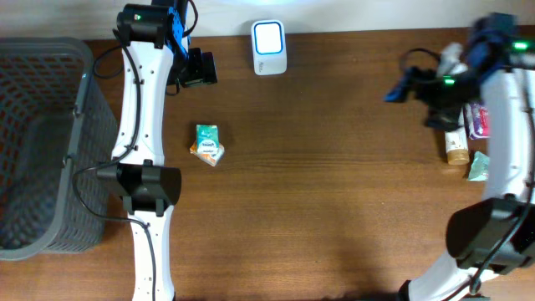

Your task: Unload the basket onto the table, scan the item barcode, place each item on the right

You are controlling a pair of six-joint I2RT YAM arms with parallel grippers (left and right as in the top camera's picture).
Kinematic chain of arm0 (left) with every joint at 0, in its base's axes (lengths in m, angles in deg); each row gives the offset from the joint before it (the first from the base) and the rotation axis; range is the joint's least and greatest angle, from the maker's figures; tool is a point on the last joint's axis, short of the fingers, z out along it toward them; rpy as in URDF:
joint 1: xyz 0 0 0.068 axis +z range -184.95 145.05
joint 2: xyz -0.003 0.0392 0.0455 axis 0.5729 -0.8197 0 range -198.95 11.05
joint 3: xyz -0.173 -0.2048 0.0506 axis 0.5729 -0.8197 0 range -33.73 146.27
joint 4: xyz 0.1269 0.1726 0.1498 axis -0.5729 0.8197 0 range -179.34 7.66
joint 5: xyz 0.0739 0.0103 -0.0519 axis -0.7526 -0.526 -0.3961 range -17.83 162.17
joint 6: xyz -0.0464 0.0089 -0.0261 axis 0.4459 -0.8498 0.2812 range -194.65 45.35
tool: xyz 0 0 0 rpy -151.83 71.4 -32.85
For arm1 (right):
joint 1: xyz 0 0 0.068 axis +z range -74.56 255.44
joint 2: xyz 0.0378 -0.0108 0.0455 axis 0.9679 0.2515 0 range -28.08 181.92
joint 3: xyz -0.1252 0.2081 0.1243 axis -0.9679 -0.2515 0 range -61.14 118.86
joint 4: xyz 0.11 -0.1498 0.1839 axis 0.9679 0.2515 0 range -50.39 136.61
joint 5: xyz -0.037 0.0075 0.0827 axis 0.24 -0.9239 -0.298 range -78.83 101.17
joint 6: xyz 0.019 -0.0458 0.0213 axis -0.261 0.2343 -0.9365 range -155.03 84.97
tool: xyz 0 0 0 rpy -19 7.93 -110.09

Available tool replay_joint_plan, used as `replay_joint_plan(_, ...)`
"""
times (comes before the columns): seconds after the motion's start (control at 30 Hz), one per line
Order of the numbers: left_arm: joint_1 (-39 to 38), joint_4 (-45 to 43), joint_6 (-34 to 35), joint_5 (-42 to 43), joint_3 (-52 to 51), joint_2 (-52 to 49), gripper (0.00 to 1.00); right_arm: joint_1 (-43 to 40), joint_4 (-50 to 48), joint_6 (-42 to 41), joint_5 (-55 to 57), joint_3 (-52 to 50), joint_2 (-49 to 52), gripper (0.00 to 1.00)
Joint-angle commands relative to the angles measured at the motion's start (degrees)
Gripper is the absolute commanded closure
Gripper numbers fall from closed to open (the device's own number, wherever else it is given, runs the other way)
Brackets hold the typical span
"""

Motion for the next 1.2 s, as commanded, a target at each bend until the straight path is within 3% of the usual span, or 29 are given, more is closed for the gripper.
replay_joint_plan(0.0, -0.04, 0.07, -0.48, -0.57, 0.76, -0.07, 0.01, 7.65, -2.78, 0.52, 3.89, -1.42, 0.46, 0.01)
replay_joint_plan(0.17, -0.04, 0.07, -0.48, -0.57, 0.76, -0.07, 0.01, 14.38, -8.96, 0.52, 7.69, -1.49, 3.41, 0.01)
replay_joint_plan(0.47, -0.04, 0.07, -0.48, -0.57, 0.76, -0.07, 0.01, 9.31, -7.82, 0.57, 12.83, -1.49, 4.87, 0.01)
replay_joint_plan(0.6, -0.04, 0.07, -0.48, -0.57, 0.76, -0.07, 0.01, 7.52, -5.90, 0.59, 21.03, -1.49, 4.87, 0.01)
replay_joint_plan(1.17, -0.04, 0.07, -0.44, -0.11, 0.76, -0.07, 0.01, 7.50, -5.92, 0.57, 20.98, -1.49, 4.87, 0.01)
